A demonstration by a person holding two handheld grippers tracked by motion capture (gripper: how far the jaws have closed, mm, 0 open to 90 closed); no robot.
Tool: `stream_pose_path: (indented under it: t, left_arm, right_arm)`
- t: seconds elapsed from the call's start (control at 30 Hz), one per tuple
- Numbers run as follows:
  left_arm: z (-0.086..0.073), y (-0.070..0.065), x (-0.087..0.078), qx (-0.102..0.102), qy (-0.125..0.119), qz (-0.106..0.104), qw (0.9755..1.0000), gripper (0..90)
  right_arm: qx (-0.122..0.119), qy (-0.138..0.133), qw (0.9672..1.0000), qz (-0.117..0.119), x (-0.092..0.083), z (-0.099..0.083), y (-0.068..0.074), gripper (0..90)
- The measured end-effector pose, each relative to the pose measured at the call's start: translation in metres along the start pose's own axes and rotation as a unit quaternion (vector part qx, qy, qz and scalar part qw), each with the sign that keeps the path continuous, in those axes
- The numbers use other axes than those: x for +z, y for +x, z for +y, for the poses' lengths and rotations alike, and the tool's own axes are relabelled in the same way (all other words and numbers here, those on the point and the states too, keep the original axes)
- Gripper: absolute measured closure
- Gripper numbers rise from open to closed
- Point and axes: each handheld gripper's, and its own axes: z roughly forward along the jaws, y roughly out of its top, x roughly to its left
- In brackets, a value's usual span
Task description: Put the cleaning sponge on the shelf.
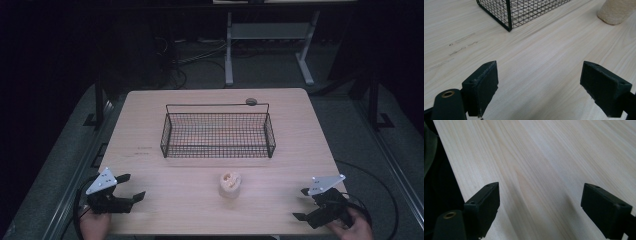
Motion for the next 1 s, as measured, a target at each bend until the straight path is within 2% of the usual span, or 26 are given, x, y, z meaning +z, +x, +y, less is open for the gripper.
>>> stream_pose_path:
  t: [0.1,0.23,0.37,0.73,0.83,1.0]
  left_arm:
    - [0.0,0.0,0.001,0.006,0.01,0.01,0.9999,13.7]
    - [0.001,-0.001,0.001,0.008,0.008,0.011,0.9999,13.7]
    - [0.002,-0.001,0.002,0.012,0.007,0.009,0.9999,13.7]
    - [0.002,-0.001,0.001,0.008,0.005,0.01,0.9999,13.7]
    - [0.002,0.0,0.0,0.008,0.005,0.013,0.9999,13.7]
    - [0.002,0.0,0.0,0.007,0.003,0.013,0.9999,13.7]
  right_arm:
    - [-0.007,-0.008,0.9999,0.0,0.0,0.003,0.001,15.4]
    - [-0.012,0.003,0.9998,0.013,0.006,0.009,0.003,15.4]
    - [-0.022,0.01,0.9997,0.01,0.009,0.017,0.008,15.3]
    - [-0.039,0.015,0.9989,0.021,0.016,0.031,0.015,15.4]
    - [-0.051,0.027,0.998,0.027,0.02,0.04,0.015,15.3]
    - [-0.066,0.029,0.9968,0.035,0.024,0.051,0.017,15.3]
